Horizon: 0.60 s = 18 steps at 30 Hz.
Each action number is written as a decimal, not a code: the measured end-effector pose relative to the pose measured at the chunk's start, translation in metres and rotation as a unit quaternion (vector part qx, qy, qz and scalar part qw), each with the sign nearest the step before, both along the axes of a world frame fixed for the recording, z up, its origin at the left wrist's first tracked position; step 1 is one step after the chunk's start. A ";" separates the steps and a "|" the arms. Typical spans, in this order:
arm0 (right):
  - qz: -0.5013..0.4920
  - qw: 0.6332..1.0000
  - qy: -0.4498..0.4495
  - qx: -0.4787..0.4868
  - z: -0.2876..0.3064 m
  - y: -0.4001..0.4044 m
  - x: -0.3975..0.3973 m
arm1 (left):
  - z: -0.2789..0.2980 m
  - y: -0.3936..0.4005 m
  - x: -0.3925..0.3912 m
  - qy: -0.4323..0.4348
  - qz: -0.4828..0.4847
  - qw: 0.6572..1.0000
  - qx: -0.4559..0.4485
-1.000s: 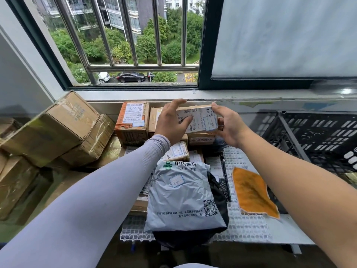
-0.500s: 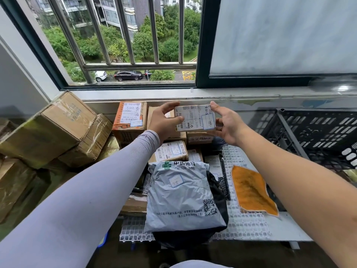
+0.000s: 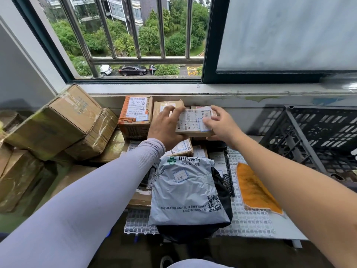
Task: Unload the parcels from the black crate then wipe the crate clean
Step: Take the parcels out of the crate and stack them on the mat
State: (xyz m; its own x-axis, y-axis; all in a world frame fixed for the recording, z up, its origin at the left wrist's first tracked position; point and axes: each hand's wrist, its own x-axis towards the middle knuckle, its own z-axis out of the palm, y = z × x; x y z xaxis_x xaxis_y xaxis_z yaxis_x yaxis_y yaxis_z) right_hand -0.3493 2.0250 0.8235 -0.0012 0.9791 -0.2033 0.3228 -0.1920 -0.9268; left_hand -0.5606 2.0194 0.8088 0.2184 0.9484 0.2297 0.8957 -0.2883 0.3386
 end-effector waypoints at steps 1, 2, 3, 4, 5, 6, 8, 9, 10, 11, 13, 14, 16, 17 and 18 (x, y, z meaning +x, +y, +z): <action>0.047 0.994 -0.084 0.045 -0.004 -0.003 -0.001 | -0.005 0.000 -0.003 0.017 0.006 1.000 0.002; 0.096 0.978 -0.166 0.079 -0.008 -0.007 -0.003 | -0.010 -0.001 -0.006 0.029 0.011 1.000 0.003; 0.142 0.956 -0.235 0.103 -0.013 -0.011 -0.007 | -0.016 -0.002 -0.009 0.035 0.018 0.999 -0.001; 0.179 0.934 -0.287 0.118 -0.019 -0.014 -0.012 | -0.022 -0.004 -0.012 0.038 0.028 0.999 -0.006; 0.200 0.917 -0.319 0.129 -0.026 -0.017 -0.016 | -0.027 -0.006 -0.015 0.043 0.038 0.998 -0.012; 0.207 0.907 -0.339 0.142 -0.033 -0.020 -0.021 | -0.032 -0.008 -0.018 0.050 0.046 0.998 -0.016; 0.213 0.884 -0.378 0.174 -0.047 -0.022 -0.027 | -0.040 -0.014 -0.025 0.061 0.061 0.996 -0.022; 0.220 0.869 -0.405 0.183 -0.052 -0.022 -0.029 | -0.043 -0.017 -0.028 0.065 0.065 0.995 -0.024; 0.228 0.852 -0.433 0.186 -0.058 -0.023 -0.032 | -0.046 -0.020 -0.030 0.070 0.067 0.995 -0.027; 0.233 0.837 -0.460 0.185 -0.062 -0.023 -0.035 | -0.048 -0.022 -0.033 0.075 0.069 0.994 -0.032; 0.236 0.815 -0.500 0.175 -0.070 -0.024 -0.042 | -0.053 -0.026 -0.038 0.091 0.075 0.992 -0.043; 0.236 0.808 -0.513 0.168 -0.074 -0.025 -0.045 | -0.056 -0.028 -0.040 0.100 0.076 0.991 -0.047; 0.240 0.797 -0.529 0.163 -0.084 -0.024 -0.049 | -0.062 -0.033 -0.045 0.116 0.077 0.989 -0.054; 0.243 0.793 -0.535 0.164 -0.089 -0.024 -0.051 | -0.066 -0.035 -0.047 0.122 0.076 0.988 -0.056; 0.246 0.789 -0.538 0.165 -0.095 -0.023 -0.052 | -0.070 -0.037 -0.049 0.128 0.075 0.987 -0.059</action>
